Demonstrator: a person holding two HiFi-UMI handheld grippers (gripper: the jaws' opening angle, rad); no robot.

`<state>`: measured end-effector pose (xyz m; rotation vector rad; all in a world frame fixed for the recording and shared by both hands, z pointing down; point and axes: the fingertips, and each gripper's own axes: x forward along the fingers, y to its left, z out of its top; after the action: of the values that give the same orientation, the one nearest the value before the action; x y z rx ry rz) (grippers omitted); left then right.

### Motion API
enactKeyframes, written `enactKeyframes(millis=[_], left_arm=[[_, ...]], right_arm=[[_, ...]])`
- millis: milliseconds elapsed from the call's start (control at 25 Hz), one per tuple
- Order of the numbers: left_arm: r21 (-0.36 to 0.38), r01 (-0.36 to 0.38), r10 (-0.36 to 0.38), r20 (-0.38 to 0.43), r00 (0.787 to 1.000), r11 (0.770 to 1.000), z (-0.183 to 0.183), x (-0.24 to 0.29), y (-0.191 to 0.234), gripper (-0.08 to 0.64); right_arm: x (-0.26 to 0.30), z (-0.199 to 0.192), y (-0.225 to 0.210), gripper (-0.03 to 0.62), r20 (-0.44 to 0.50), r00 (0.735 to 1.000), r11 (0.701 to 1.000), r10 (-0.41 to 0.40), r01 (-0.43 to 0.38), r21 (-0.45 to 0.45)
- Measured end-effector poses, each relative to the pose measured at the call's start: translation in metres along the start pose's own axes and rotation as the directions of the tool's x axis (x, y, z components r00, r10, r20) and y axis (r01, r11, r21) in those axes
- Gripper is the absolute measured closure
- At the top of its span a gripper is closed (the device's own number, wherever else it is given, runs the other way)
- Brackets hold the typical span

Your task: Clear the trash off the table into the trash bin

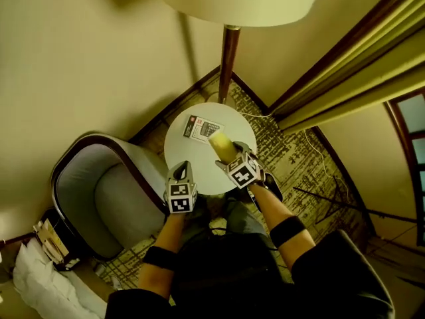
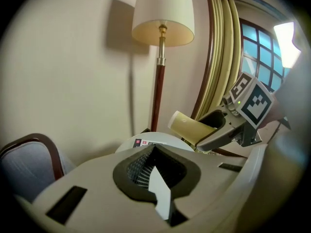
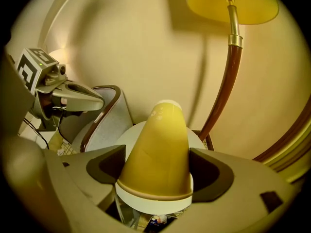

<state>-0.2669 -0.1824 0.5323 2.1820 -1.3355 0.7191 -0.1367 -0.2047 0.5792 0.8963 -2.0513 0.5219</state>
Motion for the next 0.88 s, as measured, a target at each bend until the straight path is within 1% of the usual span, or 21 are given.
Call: enactKeyframes(millis=[120,280,400,520,600,640,760,880], left_arm=[[0.050,0.001,-0.001,0.002,1.000,0.999,-0.009,-0.003,0.010,0.560],[0.095,0.074,-0.074,0.000,0.997,0.993,0.001,-0.006,-0.003,0.560],[0.157,0.118,-0.119,-0.001,0.993,0.981,0.001,0.002,-0.011,0.560],[0.205,0.194,-0.194,-0.018,0.981,0.959,0.007,0.008,-0.035,0.560],[0.248,0.243,-0.242,-0.038,0.970,0.938,0.006,0.013,-0.054,0.560],[0.268,0.276,-0.273,-0.049,0.961,0.923,0.007,0.015,-0.067,0.560],[0.316,0.375,-0.366,-0.092,0.926,0.871,0.005,0.017,-0.113,0.560],[0.372,0.443,-0.425,-0.134,0.895,0.816,-0.009,0.023,-0.156,0.560]], right_arm=[[-0.009,0.000,0.015,0.175,0.002,1.000,1.000,-0.015,0.015,0.006],[-0.020,-0.005,0.022,0.175,0.001,0.999,0.997,-0.052,0.052,0.048],[-0.028,-0.018,0.020,0.175,-0.006,0.995,0.990,-0.098,0.098,0.100],[-0.039,-0.039,0.014,0.176,-0.018,0.989,0.974,-0.147,0.148,0.170],[-0.049,-0.056,0.011,0.176,-0.026,0.983,0.958,-0.181,0.182,0.223],[-0.055,-0.066,0.009,0.176,-0.032,0.979,0.947,-0.199,0.201,0.252],[-0.076,-0.106,0.007,0.176,-0.066,0.966,0.905,-0.251,0.259,0.338],[-0.099,-0.153,0.007,0.176,-0.103,0.949,0.855,-0.297,0.312,0.413]])
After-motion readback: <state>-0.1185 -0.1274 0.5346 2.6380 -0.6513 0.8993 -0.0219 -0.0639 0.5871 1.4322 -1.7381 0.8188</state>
